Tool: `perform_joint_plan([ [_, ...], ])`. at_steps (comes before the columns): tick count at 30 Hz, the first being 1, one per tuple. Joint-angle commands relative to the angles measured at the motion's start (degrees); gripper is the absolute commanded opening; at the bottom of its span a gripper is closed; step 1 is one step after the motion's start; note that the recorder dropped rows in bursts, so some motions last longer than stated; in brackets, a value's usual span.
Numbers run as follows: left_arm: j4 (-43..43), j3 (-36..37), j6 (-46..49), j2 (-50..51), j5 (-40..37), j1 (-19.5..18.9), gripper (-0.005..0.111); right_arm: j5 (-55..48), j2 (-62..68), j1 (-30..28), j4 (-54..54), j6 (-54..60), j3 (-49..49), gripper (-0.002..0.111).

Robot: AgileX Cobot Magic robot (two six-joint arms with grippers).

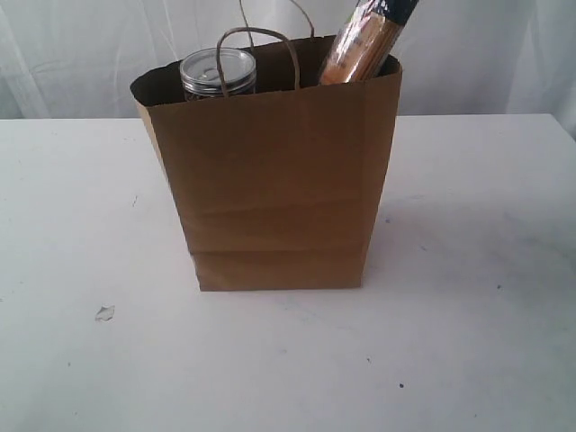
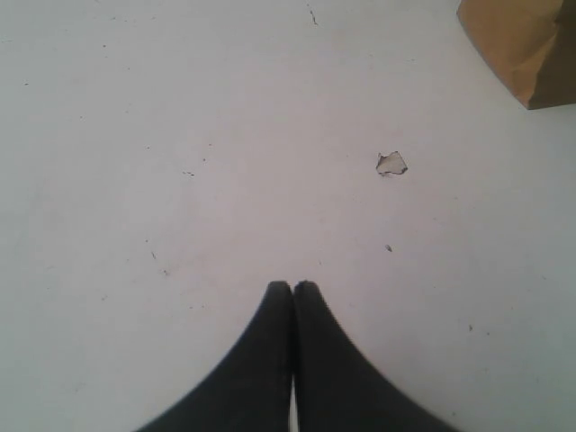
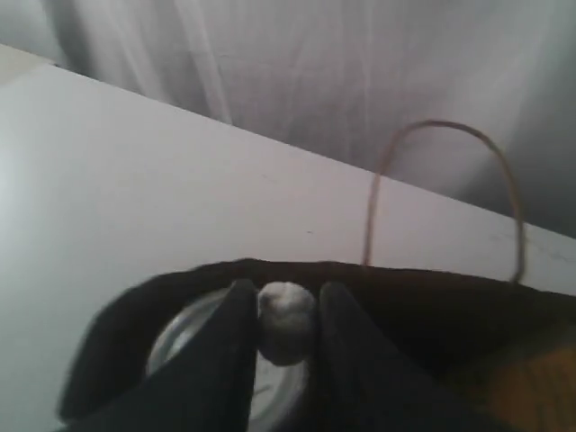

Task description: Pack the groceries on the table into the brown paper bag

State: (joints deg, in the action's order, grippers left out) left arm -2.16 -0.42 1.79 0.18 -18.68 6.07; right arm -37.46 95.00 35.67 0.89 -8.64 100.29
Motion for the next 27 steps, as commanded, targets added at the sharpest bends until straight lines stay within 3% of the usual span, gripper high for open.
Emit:
perform_joint_plan([
  [1, -0.4, 0.4, 0.0, -0.2, -0.4, -0.1, 0.000, -5.1, 2.0, -2.2, -2.9, -0.6, 0.2, 0.026],
  [4, -0.4, 0.4, 0.0, -0.2, -0.4, -0.1, 0.000, -5.7, 3.3, -2.5, -4.0, -0.6, 0.2, 0.034],
  [10, -0.4, 0.4, 0.0, -0.2, -0.4, -0.1, 0.000, -6.2, 1.1, -2.5, -8.7, -0.6, 0.2, 0.034],
  [12, -0.4, 0.4, 0.0, -0.2, -0.4, -0.1, 0.000, -8.9, -1.4, -2.5, -16.2, -0.9, 0.2, 0.029],
  [16, -0.4, 0.4, 0.0, -0.2, -0.4, -0.1, 0.000, -28.8, -6.1, -3.4, -45.4, -9.9, 0.2, 0.005],
  [17, -0.4, 0.4, 0.0, -0.2, -0.4, -0.1, 0.000, -30.9, -6.4, -5.2, -52.1, -11.6, 0.2, 0.001],
  [20, -0.4, 0.4, 0.0, -0.2, -0.4, -0.1, 0.000, -27.9, -7.1, -10.7, -55.3, -13.8, 0.2, 0.000],
  [27, -0.4, 0.4, 0.0, -0.2, -0.4, -0.1, 0.000, -14.6, -6.9, -27.8, -44.3, -15.9, -2.7, 0.000],
])
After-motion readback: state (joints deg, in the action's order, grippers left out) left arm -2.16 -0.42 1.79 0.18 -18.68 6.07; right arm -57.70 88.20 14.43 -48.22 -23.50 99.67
